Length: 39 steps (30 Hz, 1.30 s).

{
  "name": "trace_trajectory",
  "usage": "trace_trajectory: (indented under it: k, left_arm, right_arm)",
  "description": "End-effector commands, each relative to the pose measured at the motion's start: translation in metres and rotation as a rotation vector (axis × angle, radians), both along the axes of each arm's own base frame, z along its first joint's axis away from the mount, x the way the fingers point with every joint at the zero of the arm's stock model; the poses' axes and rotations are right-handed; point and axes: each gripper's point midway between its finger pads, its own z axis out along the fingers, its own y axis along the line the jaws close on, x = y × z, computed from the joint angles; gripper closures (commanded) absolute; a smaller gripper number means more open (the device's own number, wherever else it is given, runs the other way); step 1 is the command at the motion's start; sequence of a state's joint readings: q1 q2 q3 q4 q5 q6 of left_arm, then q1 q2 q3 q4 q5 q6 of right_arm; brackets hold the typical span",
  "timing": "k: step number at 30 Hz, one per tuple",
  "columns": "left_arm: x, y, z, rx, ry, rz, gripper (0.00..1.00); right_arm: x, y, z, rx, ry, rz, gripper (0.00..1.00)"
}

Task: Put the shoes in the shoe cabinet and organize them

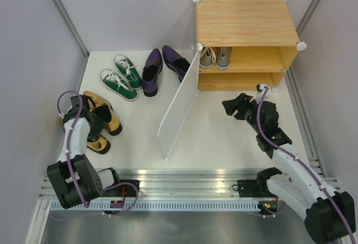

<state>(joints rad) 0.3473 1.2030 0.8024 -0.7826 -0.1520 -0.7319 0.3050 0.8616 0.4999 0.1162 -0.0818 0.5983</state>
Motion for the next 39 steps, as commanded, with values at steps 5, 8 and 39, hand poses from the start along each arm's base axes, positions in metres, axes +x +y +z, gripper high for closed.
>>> trace_trajectory:
  k: [5, 8, 39]
  left_arm:
    - [0.006, -0.024, -0.007, -0.122, -0.052, -0.053, 0.49]
    - [0.003, -0.036, -0.019, -0.192, -0.014, -0.096, 0.6]
    - [0.06, -0.045, 0.253, 0.216, -0.689, -0.294, 0.98]
  right_arm:
    - [-0.001, -0.004, 0.015, 0.004, -0.046, -0.02, 0.31]
    - [-0.002, -0.005, 0.018, 0.003, -0.054, -0.022, 0.31]
    - [0.002, -0.007, 0.02, -0.034, -0.059, -0.025, 0.32]
